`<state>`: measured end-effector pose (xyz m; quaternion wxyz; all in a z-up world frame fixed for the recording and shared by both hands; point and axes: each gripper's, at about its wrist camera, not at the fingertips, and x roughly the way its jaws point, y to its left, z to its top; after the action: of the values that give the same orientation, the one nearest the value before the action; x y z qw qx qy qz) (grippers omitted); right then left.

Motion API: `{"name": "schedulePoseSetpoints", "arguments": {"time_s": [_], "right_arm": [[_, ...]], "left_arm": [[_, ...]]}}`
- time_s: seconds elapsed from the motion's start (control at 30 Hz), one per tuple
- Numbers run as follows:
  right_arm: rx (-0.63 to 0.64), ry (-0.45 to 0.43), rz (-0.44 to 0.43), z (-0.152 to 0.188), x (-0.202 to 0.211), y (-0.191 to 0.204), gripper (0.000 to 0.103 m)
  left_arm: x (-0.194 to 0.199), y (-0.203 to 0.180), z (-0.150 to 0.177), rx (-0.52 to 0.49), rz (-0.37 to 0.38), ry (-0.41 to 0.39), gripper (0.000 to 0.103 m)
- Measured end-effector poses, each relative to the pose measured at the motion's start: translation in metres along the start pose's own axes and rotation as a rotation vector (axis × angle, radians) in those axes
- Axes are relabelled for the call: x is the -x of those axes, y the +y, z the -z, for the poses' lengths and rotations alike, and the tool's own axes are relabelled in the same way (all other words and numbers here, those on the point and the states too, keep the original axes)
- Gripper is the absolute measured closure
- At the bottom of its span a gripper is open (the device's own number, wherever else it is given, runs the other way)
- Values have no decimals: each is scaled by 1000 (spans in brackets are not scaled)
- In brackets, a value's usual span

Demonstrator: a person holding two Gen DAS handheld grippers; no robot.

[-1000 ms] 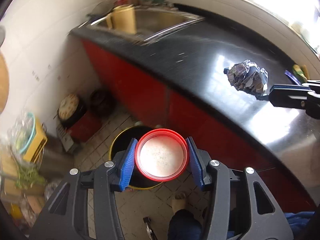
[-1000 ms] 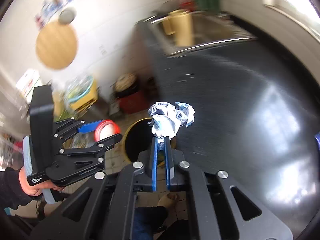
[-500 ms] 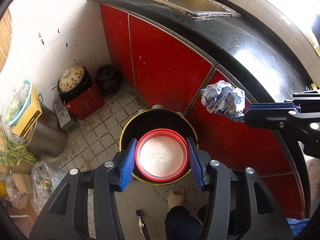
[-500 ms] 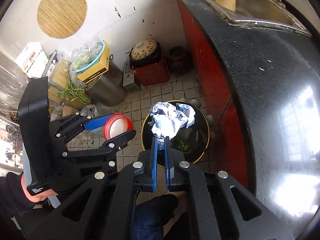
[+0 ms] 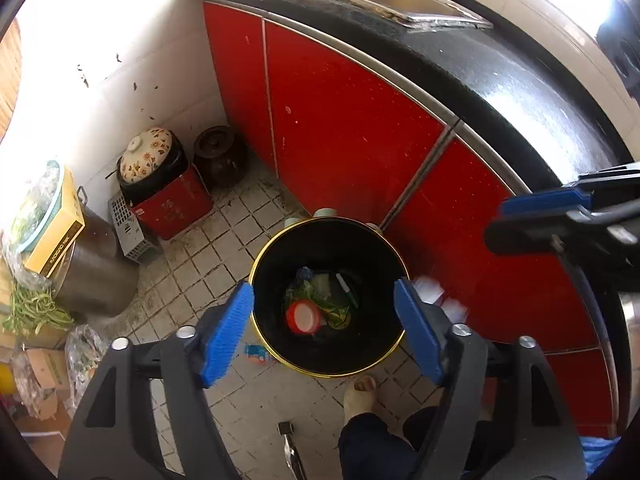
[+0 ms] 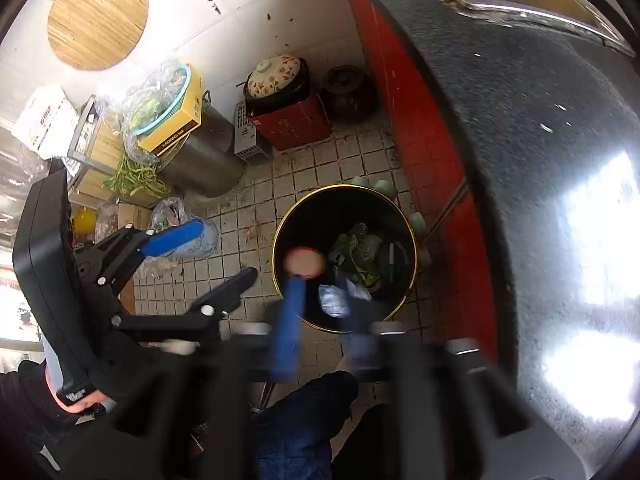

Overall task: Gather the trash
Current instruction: 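Return both tools to the countertop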

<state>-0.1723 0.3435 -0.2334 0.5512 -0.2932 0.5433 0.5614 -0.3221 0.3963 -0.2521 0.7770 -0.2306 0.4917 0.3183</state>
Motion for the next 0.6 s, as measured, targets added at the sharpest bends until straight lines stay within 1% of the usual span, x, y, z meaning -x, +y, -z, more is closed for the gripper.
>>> {"name": "schedulePoseSetpoints", "arguments": {"time_s": [0.03,0.1,0.23,0.33,0.47,0.5,0.53,0.57,0.6], "right_arm": [[0,-20,-1,1,6,0,30],[-11,-25,-9,4,15,-2,30],[-37,-108,-17,16,56,-11,29],[-78,-171,-6,36,95,-27,24],[-172,-264,73,77,152,-61,18],[-206,-301,109,94,170,-74,17],[-242,-329,148,110,187,-86,16],[-273,-349,179,121,197,-95,16],[-321,-374,219,140,213,-109,16]], "left_arm": [[1,0,0,3,-6,-2,24],[7,-1,0,6,-16,-10,20],[27,-11,-2,-3,-26,-34,15],[45,-24,-4,-8,-28,-60,13],[68,-62,-10,-63,-12,-93,10],[73,-75,-12,-84,-4,-102,8],[78,-97,-16,-127,12,-112,8],[80,-110,-18,-154,25,-116,8],[83,-128,-20,-190,41,-122,8]]}}
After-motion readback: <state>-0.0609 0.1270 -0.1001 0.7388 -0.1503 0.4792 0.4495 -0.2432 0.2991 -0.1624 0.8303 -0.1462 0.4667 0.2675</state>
